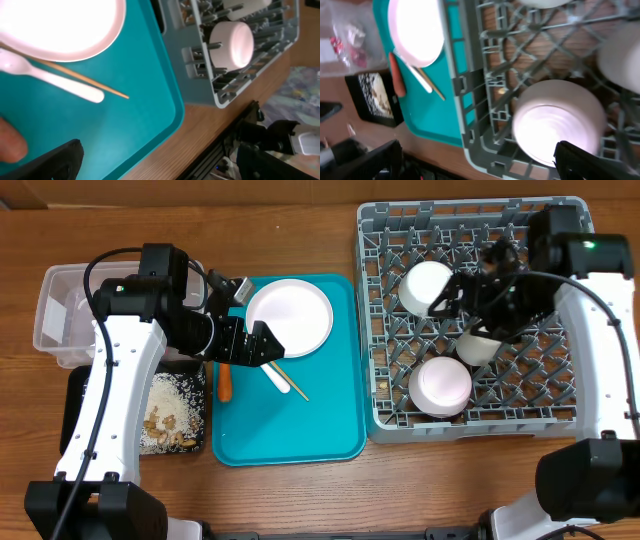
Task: Sort waste into correct bins and load items into the dishwasher
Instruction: 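Move the right gripper back over the teal tray to the white plate, then lower the right gripper onto the white plate rim and grasp it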
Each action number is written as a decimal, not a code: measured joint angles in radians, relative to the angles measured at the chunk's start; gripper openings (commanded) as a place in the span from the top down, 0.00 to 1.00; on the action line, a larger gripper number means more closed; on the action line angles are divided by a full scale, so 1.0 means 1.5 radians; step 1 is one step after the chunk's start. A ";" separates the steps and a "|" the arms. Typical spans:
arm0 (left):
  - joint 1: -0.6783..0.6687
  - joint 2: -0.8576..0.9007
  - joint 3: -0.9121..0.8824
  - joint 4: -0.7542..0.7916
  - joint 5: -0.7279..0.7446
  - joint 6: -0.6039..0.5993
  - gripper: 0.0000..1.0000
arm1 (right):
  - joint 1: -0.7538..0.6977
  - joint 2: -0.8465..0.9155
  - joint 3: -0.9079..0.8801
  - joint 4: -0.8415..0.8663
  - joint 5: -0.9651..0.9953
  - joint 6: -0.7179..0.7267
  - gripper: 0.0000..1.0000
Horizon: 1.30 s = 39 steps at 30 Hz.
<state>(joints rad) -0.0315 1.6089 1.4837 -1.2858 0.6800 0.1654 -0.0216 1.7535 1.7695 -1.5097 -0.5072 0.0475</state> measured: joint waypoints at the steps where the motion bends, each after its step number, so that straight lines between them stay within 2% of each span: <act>1: 0.000 0.000 0.000 0.000 -0.007 -0.005 0.00 | 0.012 0.000 0.000 0.002 -0.003 -0.002 0.00; 9: 0.000 0.000 0.000 -0.001 -0.048 -0.036 0.00 | 0.164 0.000 0.000 0.052 -0.004 -0.012 0.00; 13: 0.000 0.000 0.000 -0.001 -0.052 -0.039 0.00 | 0.208 0.000 0.000 0.077 0.005 -0.013 0.00; 25: 0.000 0.000 0.000 -0.001 -0.071 -0.040 0.00 | 0.297 0.003 0.000 0.218 0.011 -0.007 0.00; 34: 0.000 0.000 0.000 -0.001 -0.078 -0.040 0.00 | 0.340 0.082 -0.010 0.380 0.020 0.031 0.00; 39: 0.000 0.000 0.000 -0.001 -0.093 -0.040 0.00 | 0.386 0.133 -0.016 0.460 0.129 0.074 0.00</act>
<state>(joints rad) -0.0315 1.6089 1.4837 -1.2869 0.5407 0.1059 0.5575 1.9530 1.7462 -0.8204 -0.3134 0.1585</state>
